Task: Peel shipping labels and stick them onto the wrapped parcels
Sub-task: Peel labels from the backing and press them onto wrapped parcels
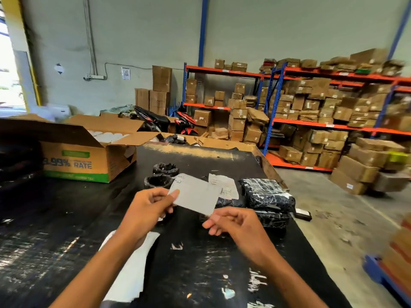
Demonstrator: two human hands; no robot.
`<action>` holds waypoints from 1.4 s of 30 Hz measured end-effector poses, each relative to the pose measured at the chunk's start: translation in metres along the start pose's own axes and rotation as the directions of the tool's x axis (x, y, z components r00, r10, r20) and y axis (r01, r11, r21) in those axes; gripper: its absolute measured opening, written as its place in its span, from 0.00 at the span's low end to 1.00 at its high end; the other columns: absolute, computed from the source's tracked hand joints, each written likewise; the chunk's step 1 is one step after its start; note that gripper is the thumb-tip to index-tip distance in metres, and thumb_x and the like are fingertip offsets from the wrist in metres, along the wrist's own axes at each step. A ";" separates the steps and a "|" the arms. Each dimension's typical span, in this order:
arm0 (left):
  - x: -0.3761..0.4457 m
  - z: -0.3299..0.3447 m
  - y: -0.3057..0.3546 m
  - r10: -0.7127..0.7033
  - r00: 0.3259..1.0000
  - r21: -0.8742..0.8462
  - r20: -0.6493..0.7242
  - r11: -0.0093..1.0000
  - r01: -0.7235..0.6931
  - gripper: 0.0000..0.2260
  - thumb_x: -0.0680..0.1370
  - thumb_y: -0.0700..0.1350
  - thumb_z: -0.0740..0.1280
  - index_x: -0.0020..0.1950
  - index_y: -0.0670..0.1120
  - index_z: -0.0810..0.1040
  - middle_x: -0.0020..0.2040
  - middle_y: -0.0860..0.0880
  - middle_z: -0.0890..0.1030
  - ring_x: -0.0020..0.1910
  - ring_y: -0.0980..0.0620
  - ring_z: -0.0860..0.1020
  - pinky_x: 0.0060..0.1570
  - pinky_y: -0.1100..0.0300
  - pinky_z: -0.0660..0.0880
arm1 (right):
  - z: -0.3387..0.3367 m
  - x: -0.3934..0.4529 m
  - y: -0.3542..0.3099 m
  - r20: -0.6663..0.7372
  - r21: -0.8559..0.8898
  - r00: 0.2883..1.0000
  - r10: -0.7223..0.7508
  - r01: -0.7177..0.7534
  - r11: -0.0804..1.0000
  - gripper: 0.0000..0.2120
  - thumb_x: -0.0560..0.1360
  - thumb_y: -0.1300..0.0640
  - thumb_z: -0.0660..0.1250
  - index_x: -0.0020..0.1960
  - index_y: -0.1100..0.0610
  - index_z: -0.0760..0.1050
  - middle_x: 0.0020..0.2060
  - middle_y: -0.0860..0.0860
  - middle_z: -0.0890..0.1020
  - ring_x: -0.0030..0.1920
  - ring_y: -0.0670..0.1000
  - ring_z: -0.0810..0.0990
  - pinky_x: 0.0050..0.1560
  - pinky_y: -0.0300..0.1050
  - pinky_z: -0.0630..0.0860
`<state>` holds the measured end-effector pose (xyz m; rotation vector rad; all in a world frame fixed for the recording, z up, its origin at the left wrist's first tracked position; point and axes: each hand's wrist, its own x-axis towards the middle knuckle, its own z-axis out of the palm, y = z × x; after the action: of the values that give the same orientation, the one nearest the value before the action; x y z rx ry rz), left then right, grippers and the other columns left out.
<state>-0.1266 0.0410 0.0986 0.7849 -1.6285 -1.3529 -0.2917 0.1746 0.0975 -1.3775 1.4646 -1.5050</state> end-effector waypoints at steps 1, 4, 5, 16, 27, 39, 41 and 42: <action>0.003 0.003 0.000 0.004 1.000 -0.004 0.002 1.000 -0.004 0.13 0.75 0.47 0.70 0.40 0.37 0.80 0.27 0.47 0.75 0.28 0.56 0.69 0.31 0.64 0.67 | -0.004 0.001 -0.001 0.008 -0.011 1.000 -0.004 0.004 1.000 0.06 0.76 0.63 0.66 0.48 0.62 0.82 0.41 0.56 0.87 0.37 0.48 0.83 0.43 0.40 0.79; 0.012 0.011 -0.001 0.005 1.000 -0.003 -0.010 1.000 -0.005 0.12 0.74 0.47 0.71 0.36 0.40 0.81 0.28 0.46 0.76 0.30 0.52 0.70 0.33 0.60 0.67 | -0.018 0.004 0.000 0.036 -0.030 0.999 -0.016 0.017 0.999 0.07 0.76 0.63 0.66 0.48 0.64 0.82 0.40 0.56 0.87 0.37 0.49 0.83 0.43 0.40 0.79; 0.014 0.013 -0.002 0.000 1.000 -0.005 -0.014 1.000 0.000 0.12 0.74 0.47 0.71 0.35 0.41 0.81 0.29 0.45 0.76 0.31 0.50 0.70 0.33 0.60 0.67 | -0.021 0.006 0.000 0.043 -0.036 0.999 -0.018 0.019 0.999 0.06 0.76 0.63 0.67 0.47 0.64 0.82 0.39 0.56 0.87 0.36 0.49 0.82 0.42 0.40 0.79; 0.006 0.049 0.007 0.225 0.974 0.396 -0.038 0.898 -0.192 0.05 0.73 0.49 0.72 0.48 0.52 0.84 0.45 0.54 0.84 0.45 0.57 0.80 0.44 0.65 0.73 | -0.044 0.033 0.007 0.094 0.032 0.991 -0.097 0.094 0.995 0.05 0.75 0.66 0.66 0.46 0.65 0.82 0.37 0.55 0.86 0.34 0.48 0.81 0.40 0.38 0.78; -0.010 0.059 -0.007 0.025 0.983 0.143 -0.182 0.990 0.001 0.10 0.77 0.40 0.67 0.38 0.36 0.80 0.28 0.47 0.77 0.28 0.55 0.73 0.29 0.64 0.70 | -0.028 0.043 0.022 0.161 0.308 0.985 -0.069 0.017 0.951 0.09 0.73 0.70 0.66 0.37 0.63 0.81 0.30 0.56 0.83 0.30 0.50 0.78 0.34 0.40 0.76; 0.032 -0.028 -0.017 -0.096 0.876 0.158 -0.473 0.969 0.191 0.12 0.81 0.47 0.61 0.44 0.39 0.75 0.31 0.45 0.73 0.28 0.50 0.68 0.30 0.59 0.64 | -0.090 0.102 -0.027 -0.238 0.679 0.968 -0.078 0.223 0.700 0.09 0.76 0.58 0.59 0.38 0.55 0.73 0.28 0.44 0.79 0.29 0.41 0.77 0.31 0.33 0.71; 0.034 -0.037 -0.015 -0.068 0.845 0.139 -0.531 0.976 0.166 0.11 0.81 0.45 0.59 0.48 0.38 0.74 0.32 0.44 0.73 0.26 0.51 0.67 0.27 0.59 0.64 | -0.091 0.107 -0.026 -0.328 0.665 0.943 -0.045 0.265 0.699 0.10 0.76 0.59 0.58 0.38 0.55 0.73 0.28 0.44 0.79 0.31 0.42 0.76 0.35 0.35 0.70; 0.035 -0.042 -0.015 -0.053 0.822 0.120 -0.567 0.982 0.146 0.11 0.82 0.45 0.59 0.50 0.37 0.73 0.32 0.43 0.73 0.26 0.51 0.67 0.26 0.59 0.64 | -0.092 0.109 -0.022 -0.366 0.650 0.930 -0.031 0.280 0.706 0.10 0.76 0.60 0.58 0.38 0.55 0.73 0.28 0.45 0.79 0.31 0.43 0.76 0.35 0.36 0.70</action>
<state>-0.1056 -0.0112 0.0939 1.2476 -1.2357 -0.9330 -0.4016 0.1054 0.1602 -0.8105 0.7772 -2.1861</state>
